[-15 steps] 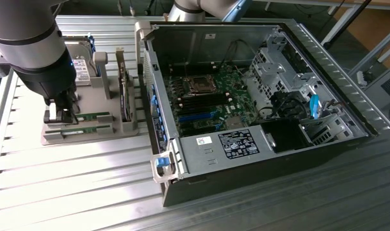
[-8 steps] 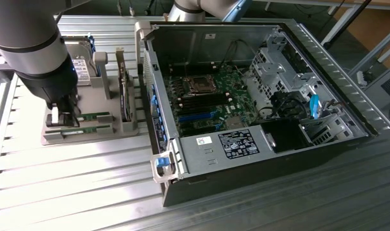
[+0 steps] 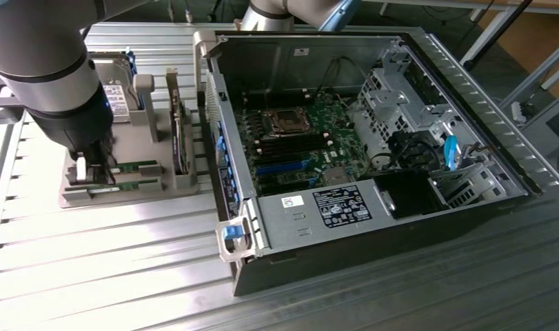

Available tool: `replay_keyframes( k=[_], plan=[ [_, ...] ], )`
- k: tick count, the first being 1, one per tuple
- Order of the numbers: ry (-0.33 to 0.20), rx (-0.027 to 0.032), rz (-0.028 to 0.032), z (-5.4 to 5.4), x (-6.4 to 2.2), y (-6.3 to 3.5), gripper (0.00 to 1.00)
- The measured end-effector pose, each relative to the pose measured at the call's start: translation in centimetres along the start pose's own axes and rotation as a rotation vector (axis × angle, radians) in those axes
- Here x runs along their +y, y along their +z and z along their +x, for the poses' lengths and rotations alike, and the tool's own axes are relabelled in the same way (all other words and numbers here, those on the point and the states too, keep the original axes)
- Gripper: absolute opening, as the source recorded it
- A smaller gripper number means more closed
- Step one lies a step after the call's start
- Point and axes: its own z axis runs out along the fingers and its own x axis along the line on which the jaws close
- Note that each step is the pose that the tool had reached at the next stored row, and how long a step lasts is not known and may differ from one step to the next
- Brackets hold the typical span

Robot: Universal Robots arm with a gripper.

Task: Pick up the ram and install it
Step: 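Pick up the ram and move it above insertion slot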

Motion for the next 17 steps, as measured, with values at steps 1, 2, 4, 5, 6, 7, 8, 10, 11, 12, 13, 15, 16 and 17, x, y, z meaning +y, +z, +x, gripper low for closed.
replay_keyframes(
  k=[1, 2, 4, 5, 6, 7, 8, 10, 11, 12, 13, 15, 16, 17],
  plan=[
    [0.000, 0.0000, 0.0000, 0.0, 0.00, 0.09, 0.35],
    [0.000, 0.0000, 0.0000, 0.0, 0.00, 0.17, 0.35],
    [0.000, 0.0000, 0.0000, 0.0, 0.00, 0.34, 0.35],
    [0.000, 0.0000, 0.0000, 0.0, 0.00, 0.42, 0.35],
    [0.000, 0.0000, 0.0000, 0.0, 0.01, 0.51, 0.35],
    [0.000, -0.0001, 0.0000, 0.0, 0.01, 0.59, 0.35],
    [0.000, -0.0001, 0.0000, 0.0, 0.01, 0.68, 0.35],
    [0.000, 0.0000, -0.0001, 0.0, 0.01, 0.85, 0.35],
    [0.000, 0.0000, 0.0000, 0.1, 0.01, 0.93, 0.35],
    [0.000, 0.0000, 0.0000, 0.1, 0.01, 0.99, 0.35],
    [0.000, 0.0000, 0.0000, 0.1, 0.01, 1.06, 0.35],
    [0.000, 0.0000, 0.0000, 0.1, 0.01, 1.17, 0.35],
    [0.000, 0.0000, 0.0000, 0.1, 0.01, 1.21, 0.35],
    [0.000, -0.0001, 0.0000, 0.1, 0.01, 1.31, 0.35]
  ],
)
